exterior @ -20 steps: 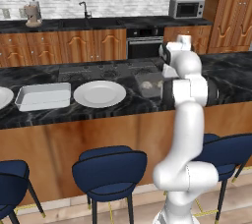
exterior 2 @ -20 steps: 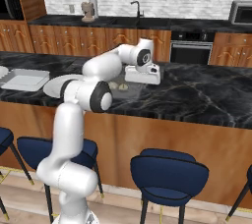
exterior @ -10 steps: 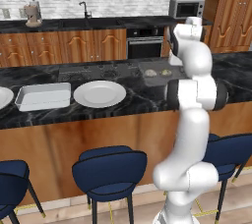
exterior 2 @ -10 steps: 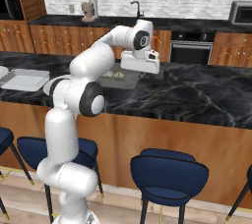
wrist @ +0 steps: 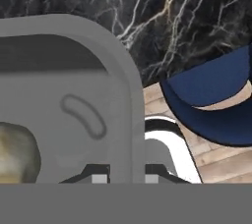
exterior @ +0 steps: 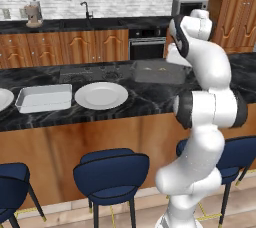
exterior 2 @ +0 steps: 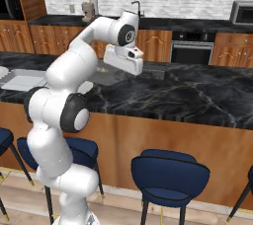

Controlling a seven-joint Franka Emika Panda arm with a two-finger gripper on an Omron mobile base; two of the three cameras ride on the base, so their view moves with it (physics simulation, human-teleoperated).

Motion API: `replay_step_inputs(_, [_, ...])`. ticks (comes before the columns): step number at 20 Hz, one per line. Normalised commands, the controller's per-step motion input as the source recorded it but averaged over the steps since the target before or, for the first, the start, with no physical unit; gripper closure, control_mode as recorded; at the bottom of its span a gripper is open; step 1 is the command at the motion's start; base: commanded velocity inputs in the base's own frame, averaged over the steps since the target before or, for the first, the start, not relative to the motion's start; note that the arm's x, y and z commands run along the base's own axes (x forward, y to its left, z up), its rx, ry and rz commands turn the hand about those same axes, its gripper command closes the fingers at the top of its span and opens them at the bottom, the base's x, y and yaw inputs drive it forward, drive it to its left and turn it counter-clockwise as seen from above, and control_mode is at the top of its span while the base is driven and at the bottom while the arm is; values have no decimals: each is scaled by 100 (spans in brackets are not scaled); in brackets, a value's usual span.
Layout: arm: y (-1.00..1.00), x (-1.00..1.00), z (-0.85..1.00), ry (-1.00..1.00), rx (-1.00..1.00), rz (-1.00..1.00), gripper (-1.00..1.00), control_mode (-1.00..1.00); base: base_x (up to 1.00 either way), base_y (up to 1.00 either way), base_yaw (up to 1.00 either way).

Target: Place two dumplings into each of the tupperware containers and then place the containers in the fridge.

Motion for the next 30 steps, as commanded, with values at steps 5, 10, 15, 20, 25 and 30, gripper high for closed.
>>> replay_step_inputs(5, [50,-98,36,-1,-3,-47,100,-100,0,0,0])
replay_step_inputs(10, [4,-97,3,0,-6,-55,100,-100,0,0,0])
replay_step_inputs(15, [9,-75,7,0,-4,-53,100,-100,0,0,0])
replay_step_inputs(20, [65,-46,23,0,-4,-34,100,-100,0,0,0])
replay_step_inputs(25, [35,-47,23,0,1,-19,100,-100,0,0,0])
replay_step_inputs(30, [-3,-42,0,-4,0,-3,100,-100,0,0,0])
